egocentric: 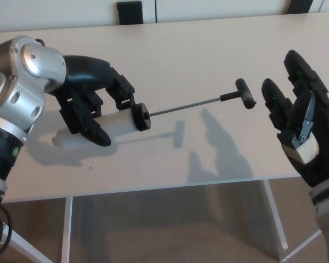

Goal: The robot walks towards a desk on which an air pump is kept in the middle. It lifts it up and holds it with its left hand and uses its right hand to compress it by pushing its handle inwards.

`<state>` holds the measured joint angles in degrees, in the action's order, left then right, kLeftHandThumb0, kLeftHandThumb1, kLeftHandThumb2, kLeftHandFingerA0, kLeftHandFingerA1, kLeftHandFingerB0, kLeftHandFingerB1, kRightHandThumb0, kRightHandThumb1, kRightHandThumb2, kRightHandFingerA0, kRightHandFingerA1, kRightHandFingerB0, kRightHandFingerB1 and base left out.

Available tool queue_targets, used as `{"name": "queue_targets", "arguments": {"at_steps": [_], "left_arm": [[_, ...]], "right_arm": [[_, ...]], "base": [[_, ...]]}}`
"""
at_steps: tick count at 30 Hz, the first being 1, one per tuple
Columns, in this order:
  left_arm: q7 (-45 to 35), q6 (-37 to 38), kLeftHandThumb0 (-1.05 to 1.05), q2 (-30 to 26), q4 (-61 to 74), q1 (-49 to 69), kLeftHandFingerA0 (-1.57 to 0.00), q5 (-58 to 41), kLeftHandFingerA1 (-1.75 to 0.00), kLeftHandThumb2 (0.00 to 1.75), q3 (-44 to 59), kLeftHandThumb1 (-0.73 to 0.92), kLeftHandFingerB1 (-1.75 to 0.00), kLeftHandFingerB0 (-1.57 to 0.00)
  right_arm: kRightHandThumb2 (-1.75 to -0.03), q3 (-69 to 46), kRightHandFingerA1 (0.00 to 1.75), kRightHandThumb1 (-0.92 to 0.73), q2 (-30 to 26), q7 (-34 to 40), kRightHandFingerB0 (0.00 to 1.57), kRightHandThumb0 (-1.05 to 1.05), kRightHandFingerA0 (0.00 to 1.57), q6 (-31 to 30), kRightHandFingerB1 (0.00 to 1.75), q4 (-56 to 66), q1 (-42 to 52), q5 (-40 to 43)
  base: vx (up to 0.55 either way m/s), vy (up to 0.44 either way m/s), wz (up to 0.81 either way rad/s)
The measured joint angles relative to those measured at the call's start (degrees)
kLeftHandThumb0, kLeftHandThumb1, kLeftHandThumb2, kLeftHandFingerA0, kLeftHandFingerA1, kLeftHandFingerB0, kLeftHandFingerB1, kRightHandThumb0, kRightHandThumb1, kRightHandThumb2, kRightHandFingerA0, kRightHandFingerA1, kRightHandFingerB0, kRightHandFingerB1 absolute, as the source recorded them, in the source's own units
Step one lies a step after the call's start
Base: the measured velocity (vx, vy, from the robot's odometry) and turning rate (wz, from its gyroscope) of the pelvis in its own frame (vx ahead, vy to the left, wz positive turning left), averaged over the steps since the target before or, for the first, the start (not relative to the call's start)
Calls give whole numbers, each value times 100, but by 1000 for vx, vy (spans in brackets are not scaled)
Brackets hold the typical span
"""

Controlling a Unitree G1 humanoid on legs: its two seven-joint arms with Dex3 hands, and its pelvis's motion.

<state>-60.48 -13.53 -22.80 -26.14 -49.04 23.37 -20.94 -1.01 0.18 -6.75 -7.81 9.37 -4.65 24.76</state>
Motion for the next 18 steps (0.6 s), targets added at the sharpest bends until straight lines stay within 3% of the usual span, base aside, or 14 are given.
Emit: {"name": "queue_targets", "arguments": {"at_steps": [4, 5, 9, 14, 15, 16, 17, 18], "left_arm": [[0, 0, -11, -6, 70, 42, -98, -7, -156, 90, -25, 67, -126, -83], [0, 0, -11, -6, 70, 42, -100, -7, -156, 92, -25, 66, -127, -84], [0, 0, -11, -14, 138, 75, -100, -14, -155, 95, -60, 64, -128, -86], [5, 0, -14, -15, 250, 145, -106, -13, -143, 98, -121, 62, -125, -88], [5, 0, -14, -13, 286, 160, -107, -14, -141, 97, -133, 62, -123, -88], [4, 0, -14, -1, 357, 190, -107, -17, -141, 97, -170, 62, -123, -88], [4, 0, -14, 0, 379, 200, -107, -17, -143, 98, -179, 62, -125, -88], [3, -1, -14, 3, 449, 225, -107, -19, -143, 98, -207, 62, -125, -88]], "right_arm": [[-114, 7, 7, -84, 56, -7, 0, -84, 0, -54, 0, 16, 16, 16], [-96, 7, 2, -92, 56, -7, 0, -76, 0, -54, 0, 16, 16, 16], [-103, -6, 4, -92, 88, -14, 0, -76, 0, -122, 0, 16, 9, 24], [-92, -16, 2, -92, 84, -15, 0, -80, 0, -191, 0, 2, -86, 13], [-129, -20, 20, -92, 82, -16, 0, -81, 0, -200, 15, -13, -115, 11], [-129, -25, 20, -92, 81, -19, 0, -81, 0, -221, 15, -43, -199, 8], [-101, -24, 7, -92, 81, -21, 0, -74, 0, -227, 0, -53, -219, 7], [-101, -29, 7, -92, 81, -27, 0, -74, 0, -239, 0, -110, -271, 3]], "base": [[0, 0, 0], [0, 0, 0], [0, 0, 0], [0, 0, 0], [0, 0, 0], [0, 0, 0], [0, 0, 0], [0, 0, 0]]}}
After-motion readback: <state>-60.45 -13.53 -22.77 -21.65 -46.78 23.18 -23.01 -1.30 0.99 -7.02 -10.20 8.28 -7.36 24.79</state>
